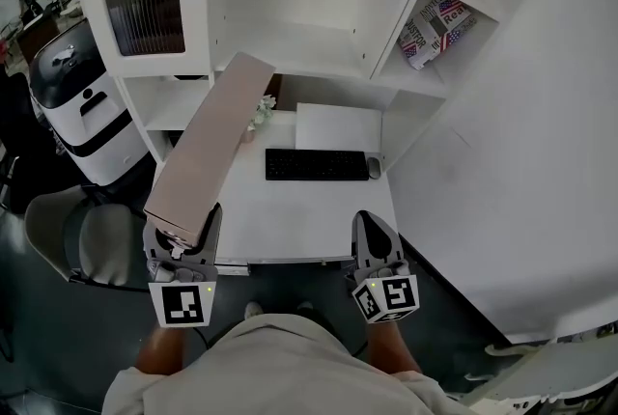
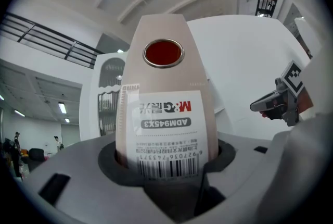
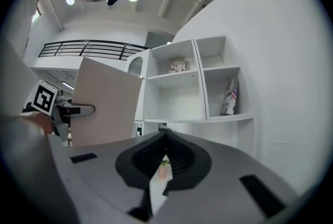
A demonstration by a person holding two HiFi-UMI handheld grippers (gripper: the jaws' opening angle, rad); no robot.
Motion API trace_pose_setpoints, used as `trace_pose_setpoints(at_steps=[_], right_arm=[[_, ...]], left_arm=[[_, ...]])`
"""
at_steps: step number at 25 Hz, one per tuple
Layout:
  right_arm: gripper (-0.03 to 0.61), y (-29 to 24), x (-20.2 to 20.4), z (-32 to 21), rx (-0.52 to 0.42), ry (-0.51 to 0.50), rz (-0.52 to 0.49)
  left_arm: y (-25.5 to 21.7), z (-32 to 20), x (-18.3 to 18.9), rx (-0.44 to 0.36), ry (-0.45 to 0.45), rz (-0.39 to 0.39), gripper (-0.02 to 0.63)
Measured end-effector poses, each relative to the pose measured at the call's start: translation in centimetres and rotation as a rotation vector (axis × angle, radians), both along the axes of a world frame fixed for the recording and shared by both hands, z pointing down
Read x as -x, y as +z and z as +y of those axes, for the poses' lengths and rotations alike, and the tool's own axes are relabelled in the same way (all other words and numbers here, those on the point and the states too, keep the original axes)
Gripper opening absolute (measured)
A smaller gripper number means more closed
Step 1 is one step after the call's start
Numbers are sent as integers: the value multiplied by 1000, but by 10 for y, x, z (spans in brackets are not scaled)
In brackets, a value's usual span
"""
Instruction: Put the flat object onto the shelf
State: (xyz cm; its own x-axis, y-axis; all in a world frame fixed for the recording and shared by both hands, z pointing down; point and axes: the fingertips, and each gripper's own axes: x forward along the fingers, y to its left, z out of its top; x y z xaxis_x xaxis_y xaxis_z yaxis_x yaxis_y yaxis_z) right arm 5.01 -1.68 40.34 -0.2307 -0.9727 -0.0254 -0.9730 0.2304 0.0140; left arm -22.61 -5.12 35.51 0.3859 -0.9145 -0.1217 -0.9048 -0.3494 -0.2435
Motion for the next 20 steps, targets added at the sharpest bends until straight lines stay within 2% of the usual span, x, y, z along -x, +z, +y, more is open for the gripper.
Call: trace_pose_setpoints(at_steps=[5, 11, 16, 20], right_arm=[[3, 4, -4, -15, 3, 3, -9], [3, 7, -18, -38, 0, -16, -30], [3, 4, -37, -64, -11, -32, -35], [3, 2, -55, -83, -9, -39, -35]], left_arm=[[-20, -19, -17, -116, 6, -203, 276], [-29, -41, -43, -168, -38, -316, 276], [-36, -61, -68, -228, -83, -453, 275], [-42, -79, -87, -258, -113, -531, 275]])
